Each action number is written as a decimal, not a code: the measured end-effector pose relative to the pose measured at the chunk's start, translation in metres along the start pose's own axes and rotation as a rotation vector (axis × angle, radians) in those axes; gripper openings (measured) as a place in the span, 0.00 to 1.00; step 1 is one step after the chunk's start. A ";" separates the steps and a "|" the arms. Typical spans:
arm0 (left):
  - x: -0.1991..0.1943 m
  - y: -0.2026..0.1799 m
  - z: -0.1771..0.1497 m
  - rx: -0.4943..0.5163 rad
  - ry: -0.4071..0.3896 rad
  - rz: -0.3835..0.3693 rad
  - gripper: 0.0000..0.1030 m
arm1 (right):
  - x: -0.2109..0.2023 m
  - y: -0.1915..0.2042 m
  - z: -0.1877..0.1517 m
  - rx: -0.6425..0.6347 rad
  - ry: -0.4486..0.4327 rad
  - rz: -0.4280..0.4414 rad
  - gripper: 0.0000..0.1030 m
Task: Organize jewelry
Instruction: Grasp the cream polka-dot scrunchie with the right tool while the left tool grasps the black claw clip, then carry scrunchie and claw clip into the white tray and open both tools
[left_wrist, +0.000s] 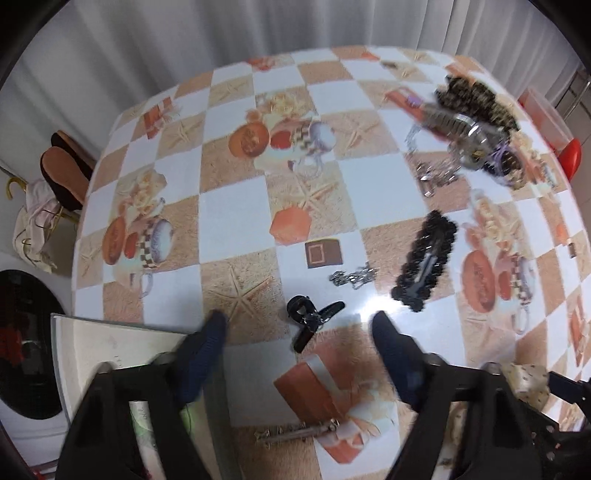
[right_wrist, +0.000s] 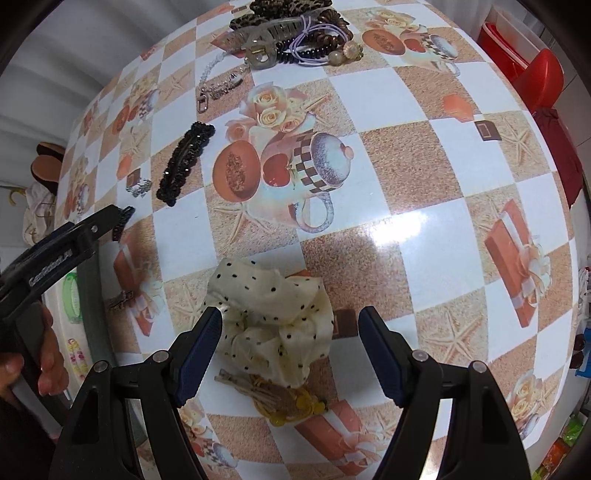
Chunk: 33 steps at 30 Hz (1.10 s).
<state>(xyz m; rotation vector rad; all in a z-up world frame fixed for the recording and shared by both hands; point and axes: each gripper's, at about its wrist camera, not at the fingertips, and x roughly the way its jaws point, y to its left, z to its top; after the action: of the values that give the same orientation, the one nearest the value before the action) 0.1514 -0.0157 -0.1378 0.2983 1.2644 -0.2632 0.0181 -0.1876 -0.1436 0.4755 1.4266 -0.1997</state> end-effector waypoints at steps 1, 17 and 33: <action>0.005 0.000 0.000 -0.002 0.014 -0.002 0.76 | 0.002 0.001 0.001 -0.003 -0.002 -0.006 0.77; 0.019 -0.016 0.002 0.030 0.022 -0.043 0.42 | 0.024 0.023 0.008 -0.091 -0.028 -0.076 0.54; -0.035 -0.005 -0.028 -0.045 -0.024 -0.144 0.42 | -0.010 0.010 0.013 -0.073 -0.077 0.049 0.19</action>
<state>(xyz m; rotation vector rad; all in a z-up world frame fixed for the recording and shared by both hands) 0.1153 -0.0090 -0.1118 0.1648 1.2683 -0.3601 0.0321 -0.1861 -0.1313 0.4379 1.3410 -0.1248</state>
